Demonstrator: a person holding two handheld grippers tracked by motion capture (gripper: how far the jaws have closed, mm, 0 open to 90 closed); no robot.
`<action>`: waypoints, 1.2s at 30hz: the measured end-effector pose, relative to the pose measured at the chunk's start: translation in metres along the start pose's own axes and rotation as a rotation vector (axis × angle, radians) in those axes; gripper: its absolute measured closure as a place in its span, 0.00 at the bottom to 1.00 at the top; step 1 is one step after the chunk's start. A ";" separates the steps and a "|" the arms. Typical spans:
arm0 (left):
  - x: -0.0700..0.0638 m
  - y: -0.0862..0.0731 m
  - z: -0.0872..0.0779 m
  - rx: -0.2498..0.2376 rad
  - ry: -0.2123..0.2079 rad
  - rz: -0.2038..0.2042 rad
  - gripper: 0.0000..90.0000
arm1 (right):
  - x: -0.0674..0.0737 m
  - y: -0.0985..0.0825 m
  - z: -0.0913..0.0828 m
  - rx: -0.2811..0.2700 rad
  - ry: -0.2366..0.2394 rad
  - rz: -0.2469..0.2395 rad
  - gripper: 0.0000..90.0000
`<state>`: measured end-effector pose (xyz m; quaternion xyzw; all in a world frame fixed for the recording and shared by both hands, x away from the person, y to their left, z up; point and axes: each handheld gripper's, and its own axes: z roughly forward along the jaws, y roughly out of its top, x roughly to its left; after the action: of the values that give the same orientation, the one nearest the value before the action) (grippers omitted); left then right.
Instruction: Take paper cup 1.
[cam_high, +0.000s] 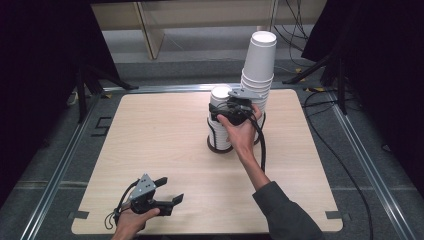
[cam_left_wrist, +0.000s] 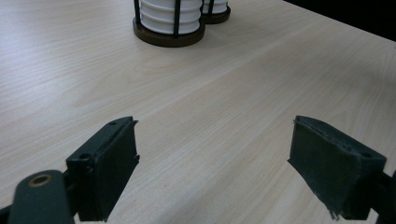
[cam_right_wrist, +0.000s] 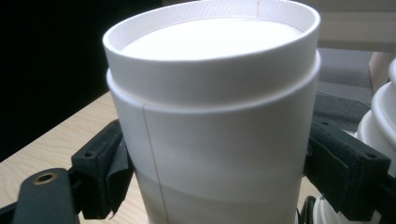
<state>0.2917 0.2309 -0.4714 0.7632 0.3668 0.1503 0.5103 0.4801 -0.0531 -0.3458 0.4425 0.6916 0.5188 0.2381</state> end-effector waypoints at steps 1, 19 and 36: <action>0.000 0.000 0.000 0.000 0.000 0.000 0.16 | 0.001 0.000 0.000 0.003 -0.003 0.003 0.18; -0.001 0.000 -0.001 0.009 0.005 -0.002 0.16 | 0.008 0.010 -0.007 -0.031 -0.030 -0.013 0.21; -0.001 0.000 -0.001 0.006 -0.001 0.007 0.16 | 0.016 0.041 -0.029 -0.082 -0.026 -0.037 0.21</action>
<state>0.2909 0.2306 -0.4707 0.7661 0.3645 0.1506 0.5076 0.4643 -0.0514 -0.2959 0.4261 0.6749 0.5363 0.2745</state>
